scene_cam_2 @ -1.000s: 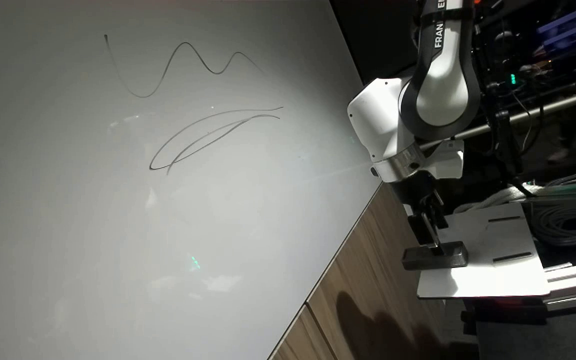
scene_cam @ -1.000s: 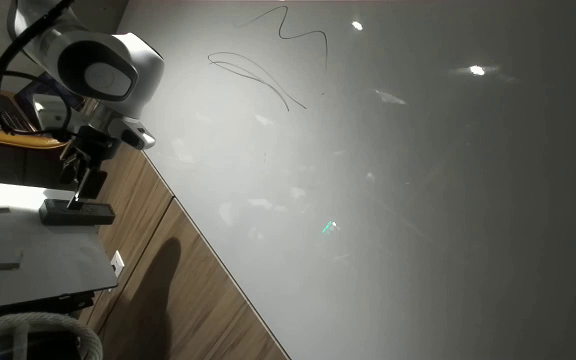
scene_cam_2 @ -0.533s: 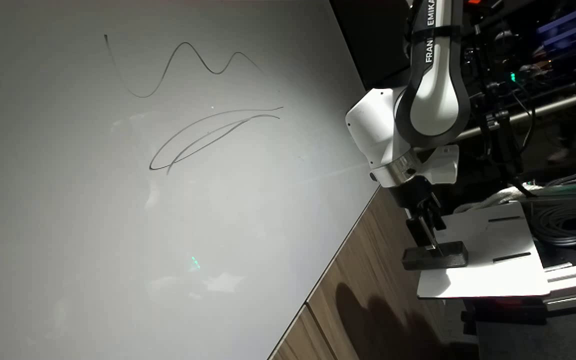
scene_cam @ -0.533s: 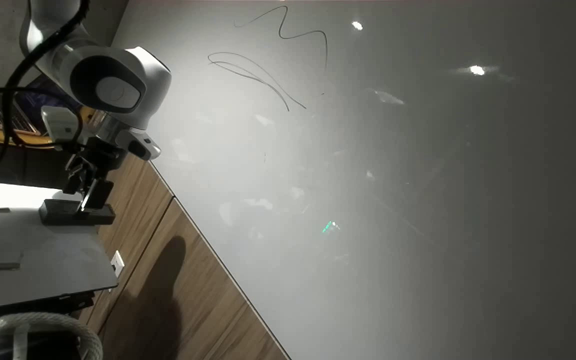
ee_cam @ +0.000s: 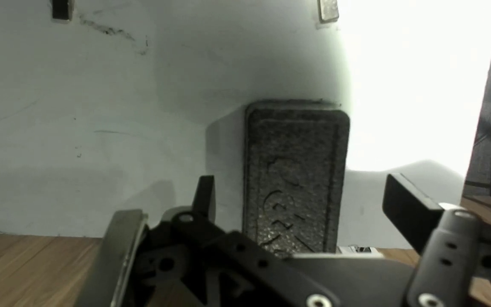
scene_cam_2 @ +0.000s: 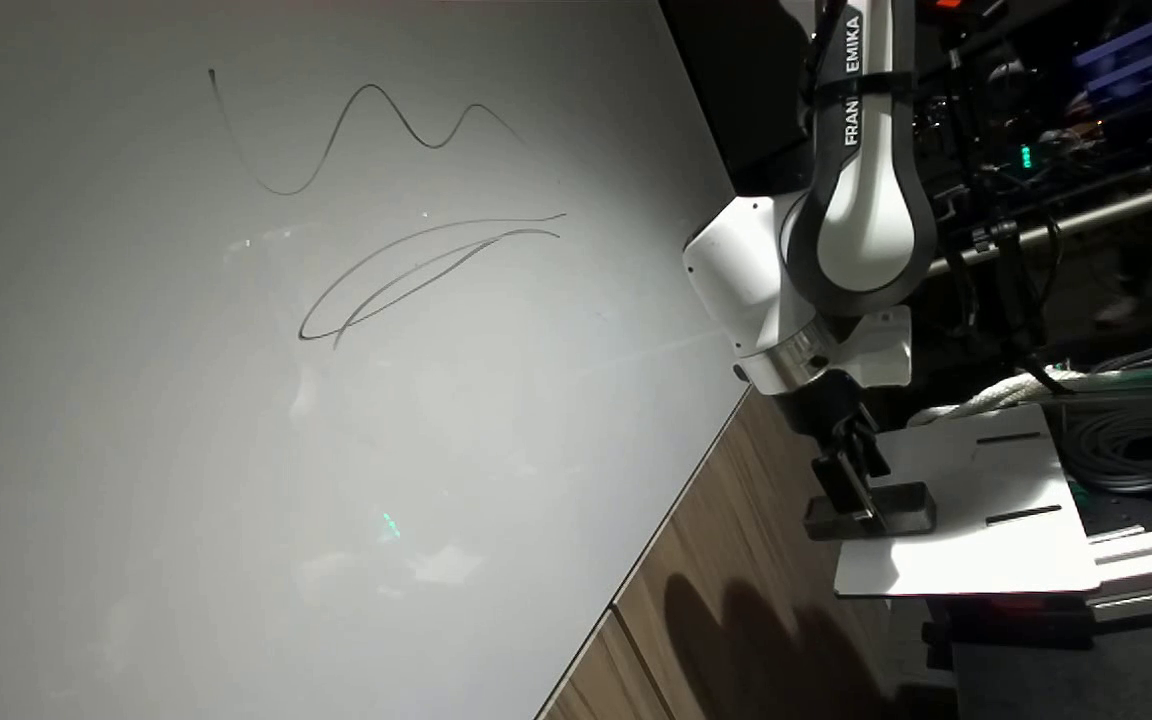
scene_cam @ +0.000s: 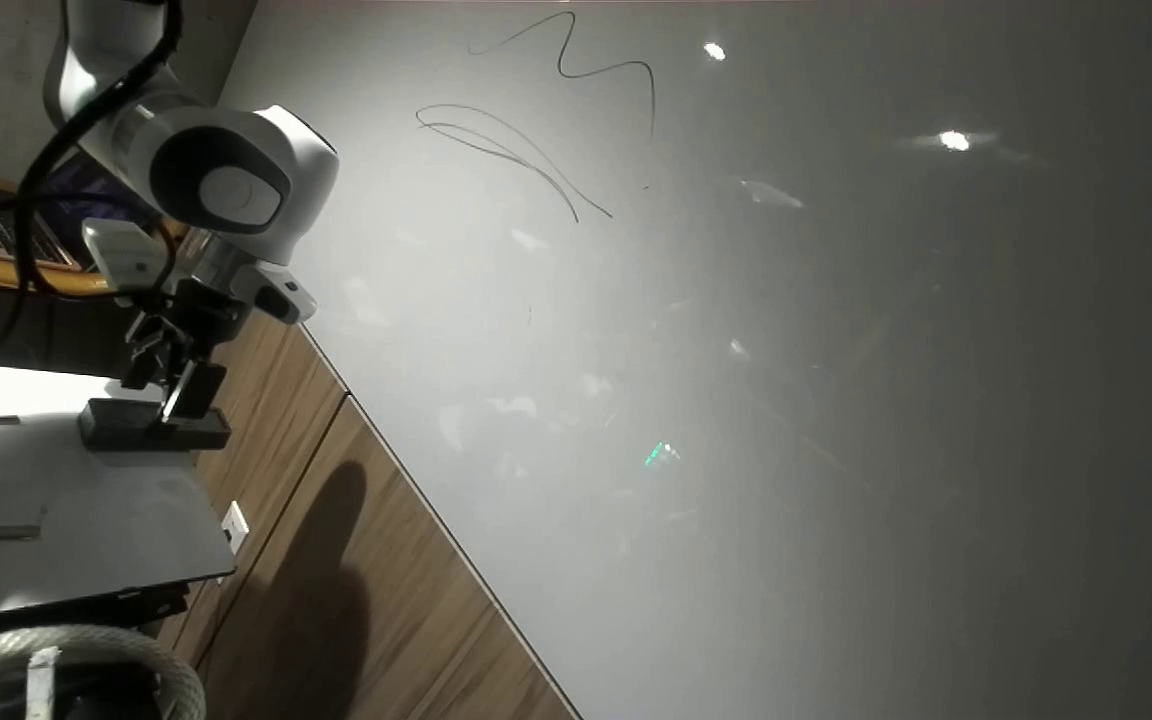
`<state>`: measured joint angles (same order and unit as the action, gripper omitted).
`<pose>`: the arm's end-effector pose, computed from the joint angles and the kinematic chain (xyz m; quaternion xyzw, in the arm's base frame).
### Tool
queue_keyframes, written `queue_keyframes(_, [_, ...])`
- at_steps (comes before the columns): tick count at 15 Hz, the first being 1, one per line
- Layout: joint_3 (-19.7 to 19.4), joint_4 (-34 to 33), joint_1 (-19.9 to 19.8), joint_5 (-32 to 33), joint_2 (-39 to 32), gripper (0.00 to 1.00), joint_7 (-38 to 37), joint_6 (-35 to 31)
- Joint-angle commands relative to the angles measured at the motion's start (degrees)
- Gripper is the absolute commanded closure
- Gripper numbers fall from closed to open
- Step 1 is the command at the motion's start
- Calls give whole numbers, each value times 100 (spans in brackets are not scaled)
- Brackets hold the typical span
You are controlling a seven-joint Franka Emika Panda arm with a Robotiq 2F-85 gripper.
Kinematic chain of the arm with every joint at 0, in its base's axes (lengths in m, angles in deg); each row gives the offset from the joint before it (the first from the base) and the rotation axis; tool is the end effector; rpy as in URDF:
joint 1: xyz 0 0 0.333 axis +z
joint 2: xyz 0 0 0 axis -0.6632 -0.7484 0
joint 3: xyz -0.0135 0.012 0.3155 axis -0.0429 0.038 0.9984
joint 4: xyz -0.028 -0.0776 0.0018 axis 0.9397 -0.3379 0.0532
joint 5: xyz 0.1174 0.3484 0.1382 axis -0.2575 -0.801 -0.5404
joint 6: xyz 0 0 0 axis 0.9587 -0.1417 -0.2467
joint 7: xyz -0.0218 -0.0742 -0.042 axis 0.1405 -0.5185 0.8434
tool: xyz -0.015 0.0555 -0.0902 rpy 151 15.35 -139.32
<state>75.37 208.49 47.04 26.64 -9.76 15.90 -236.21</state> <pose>0.3935 0.0922 0.1908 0.9973 0.0068 -0.0656 0.0333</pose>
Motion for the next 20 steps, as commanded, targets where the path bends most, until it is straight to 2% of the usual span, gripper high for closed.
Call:
queue_keyframes(1, [-163,-135,184,339,-155,0,-228,-10])
queue_keyframes(10, [-297,-216,325,586,-232,0,-524,2])
queue_keyframes(11, [-304,-209,327,577,-227,3,-530,3])
queue_keyframes(12, [-305,-191,328,555,-205,18,-526,7])
queue_keyframes(16, [-290,-141,358,540,-131,39,-567,45])
queue_keyframes(18, [-280,-127,384,553,-90,39,-601,75])
queue_keyframes(20, [-275,-94,409,558,-51,28,-623,80])
